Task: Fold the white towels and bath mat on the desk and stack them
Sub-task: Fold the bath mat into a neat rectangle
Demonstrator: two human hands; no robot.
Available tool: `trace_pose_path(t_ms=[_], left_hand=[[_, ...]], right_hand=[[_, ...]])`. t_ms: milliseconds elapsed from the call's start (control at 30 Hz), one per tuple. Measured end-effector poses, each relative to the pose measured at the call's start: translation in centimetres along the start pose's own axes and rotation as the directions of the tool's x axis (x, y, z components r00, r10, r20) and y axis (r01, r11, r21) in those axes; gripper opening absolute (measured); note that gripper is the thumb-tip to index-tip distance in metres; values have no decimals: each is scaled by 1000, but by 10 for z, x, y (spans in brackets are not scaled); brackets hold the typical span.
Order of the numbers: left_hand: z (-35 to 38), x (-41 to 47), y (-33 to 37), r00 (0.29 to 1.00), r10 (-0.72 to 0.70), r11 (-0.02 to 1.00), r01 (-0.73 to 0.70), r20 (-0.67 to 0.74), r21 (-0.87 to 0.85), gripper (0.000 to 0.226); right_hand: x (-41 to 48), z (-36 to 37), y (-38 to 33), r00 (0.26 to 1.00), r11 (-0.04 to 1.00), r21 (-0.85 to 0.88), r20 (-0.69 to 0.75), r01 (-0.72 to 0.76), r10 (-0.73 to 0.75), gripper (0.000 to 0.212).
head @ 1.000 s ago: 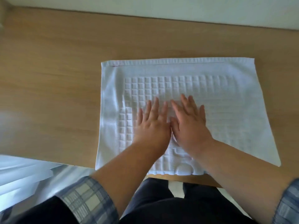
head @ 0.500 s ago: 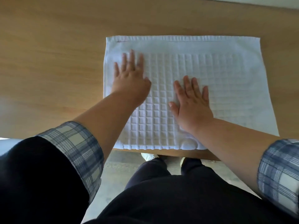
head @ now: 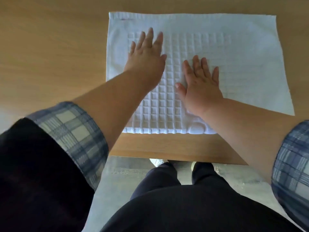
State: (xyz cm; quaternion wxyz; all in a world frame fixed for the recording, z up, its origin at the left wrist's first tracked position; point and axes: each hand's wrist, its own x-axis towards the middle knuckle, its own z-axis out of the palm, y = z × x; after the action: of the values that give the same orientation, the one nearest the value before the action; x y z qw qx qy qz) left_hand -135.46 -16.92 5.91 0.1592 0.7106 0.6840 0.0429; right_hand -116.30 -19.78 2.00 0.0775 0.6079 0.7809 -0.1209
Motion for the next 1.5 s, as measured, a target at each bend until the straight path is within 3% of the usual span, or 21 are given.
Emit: trace_pose_path(t_ms=[67, 133, 200, 267, 367, 467, 567, 833, 933, 1067, 1167, 1300, 1500], left_hand=[[14, -48, 17, 996, 75, 995, -72, 46, -67, 60], [31, -95, 13, 985, 82, 997, -78, 153, -27, 63], [44, -126, -11, 977, 21, 995, -42, 210, 94, 69], [47, -138, -37, 980, -84, 983, 51, 181, 179, 75], [41, -136, -46, 972, -176, 967, 142, 155, 212, 78], [42, -123, -19, 982, 13, 990, -39, 189, 138, 71], [51, -110, 11, 960, 158, 979, -184, 232, 92, 67], [62, -106, 31, 964, 123, 971, -166, 234, 172, 77], [66, -88, 73, 919, 285, 937, -327, 273, 125, 74], [76, -35, 152, 839, 447, 872, -486, 310, 55, 68], [90, 17, 203, 818, 484, 853, -520, 312, 41, 68], [101, 81, 244, 856, 435, 870, -480, 280, 113, 67], [104, 149, 272, 941, 260, 925, -308, 218, 224, 79]], right_hand=[[-16, 0, -10, 999, 994, 99, -29, 40, -38, 72], [-43, 6, -18, 991, 981, 142, -30, 131, -128, 71], [-67, 15, -17, 980, 979, 74, 34, 191, -194, 71], [-76, 21, -11, 972, 975, -1, 72, 223, -223, 72], [-71, 18, -8, 965, 969, -35, 100, 246, -241, 75], [-66, 15, -11, 965, 969, -35, 110, 244, -238, 77], [-67, 12, -2, 988, 992, 68, 105, 109, -116, 75], [-104, 7, 127, 957, 959, 49, 90, -280, 275, 79], [-111, 7, 142, 946, 941, 107, 64, -322, 316, 77], [-108, 2, 135, 953, 919, 263, 12, -294, 301, 68], [-109, 2, 152, 972, 942, 265, -61, -204, 227, 59], [-118, 0, 190, 999, 984, 173, -22, -45, 49, 61], [-124, 6, 210, 985, 989, 87, 114, 120, -130, 82]])
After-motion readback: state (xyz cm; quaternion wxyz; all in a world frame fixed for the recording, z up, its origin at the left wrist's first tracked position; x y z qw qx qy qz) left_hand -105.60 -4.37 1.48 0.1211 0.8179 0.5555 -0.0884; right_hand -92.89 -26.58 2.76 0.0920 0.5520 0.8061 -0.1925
